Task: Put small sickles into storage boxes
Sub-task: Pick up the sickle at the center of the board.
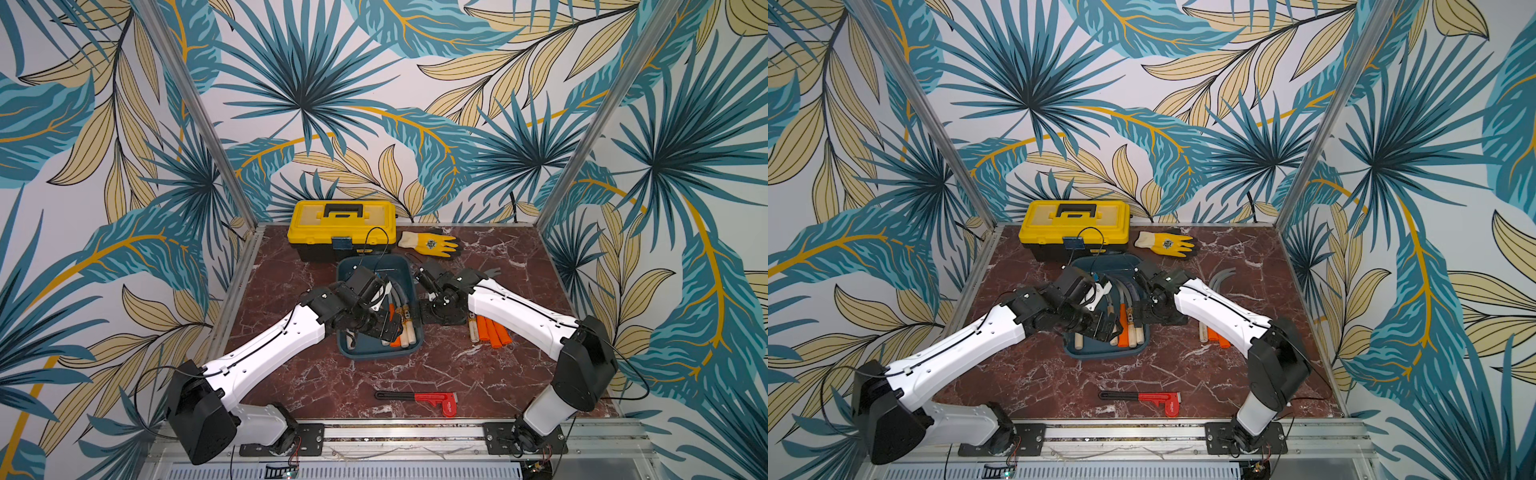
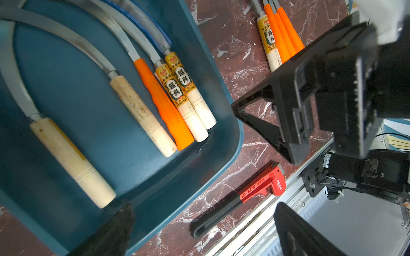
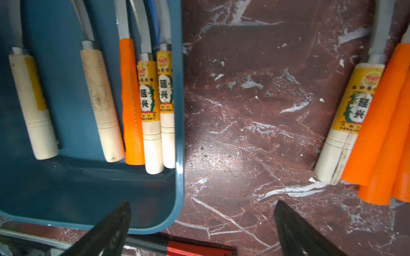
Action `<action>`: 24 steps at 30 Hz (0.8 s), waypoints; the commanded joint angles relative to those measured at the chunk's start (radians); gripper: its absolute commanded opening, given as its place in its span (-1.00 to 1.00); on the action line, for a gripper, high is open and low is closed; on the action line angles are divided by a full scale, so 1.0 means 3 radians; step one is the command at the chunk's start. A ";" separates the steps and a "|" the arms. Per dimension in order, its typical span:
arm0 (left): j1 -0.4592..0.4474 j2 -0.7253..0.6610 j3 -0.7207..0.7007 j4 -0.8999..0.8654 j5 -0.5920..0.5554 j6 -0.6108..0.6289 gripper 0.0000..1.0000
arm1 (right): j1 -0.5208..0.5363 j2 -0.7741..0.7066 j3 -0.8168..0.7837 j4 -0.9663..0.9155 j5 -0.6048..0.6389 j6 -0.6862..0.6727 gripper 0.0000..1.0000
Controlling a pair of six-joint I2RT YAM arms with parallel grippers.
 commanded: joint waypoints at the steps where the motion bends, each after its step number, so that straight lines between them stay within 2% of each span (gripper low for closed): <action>1: -0.0049 0.0105 0.0136 0.0212 0.0098 0.0054 0.99 | -0.0064 -0.0125 -0.0167 -0.0037 0.0078 0.0036 0.99; 10: -0.0115 0.0535 0.0304 0.0425 0.0236 0.0139 0.99 | -0.0322 -0.0255 -0.0525 0.0062 0.0084 -0.0005 0.99; 24: -0.0164 0.1285 0.0817 0.0540 0.0508 0.0359 0.99 | -0.0831 -0.0056 -0.0670 0.0212 0.0106 -0.0271 0.99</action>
